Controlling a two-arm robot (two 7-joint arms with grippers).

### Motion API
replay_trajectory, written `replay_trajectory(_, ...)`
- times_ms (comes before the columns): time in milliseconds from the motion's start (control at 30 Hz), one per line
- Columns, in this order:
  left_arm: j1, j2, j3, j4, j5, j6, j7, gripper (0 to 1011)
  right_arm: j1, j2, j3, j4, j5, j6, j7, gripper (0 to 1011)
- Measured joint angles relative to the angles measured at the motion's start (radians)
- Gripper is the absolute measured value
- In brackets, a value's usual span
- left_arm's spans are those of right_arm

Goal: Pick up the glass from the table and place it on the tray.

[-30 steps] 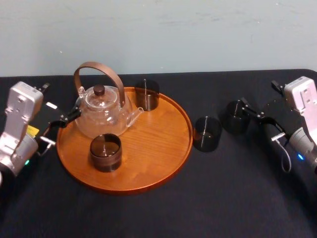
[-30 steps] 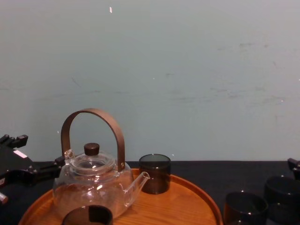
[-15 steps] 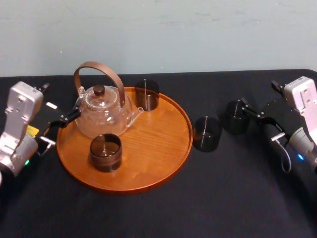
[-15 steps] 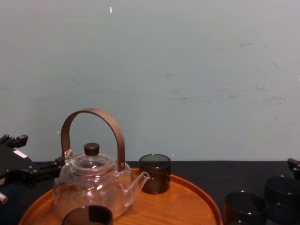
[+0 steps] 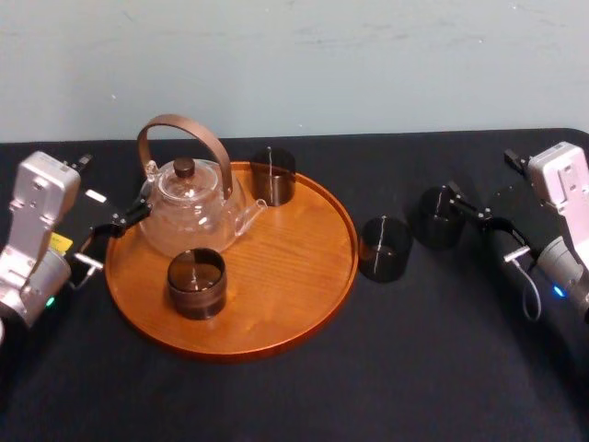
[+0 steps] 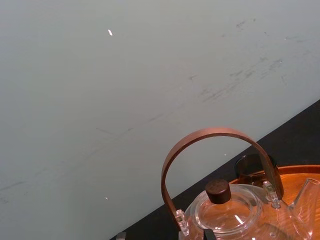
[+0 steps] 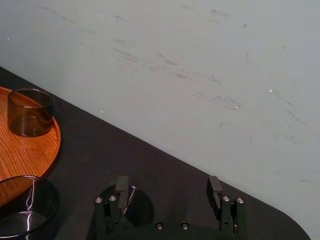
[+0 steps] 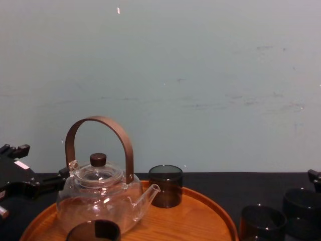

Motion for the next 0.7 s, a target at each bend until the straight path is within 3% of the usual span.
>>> replay_trajectory(700, 0.000, 0.000, 0.000, 0.000, 0.000, 0.000, 0.000, 1001, 0.000, 0.000, 0.000, 0.000, 0.000, 0.000, 0.000, 1003)
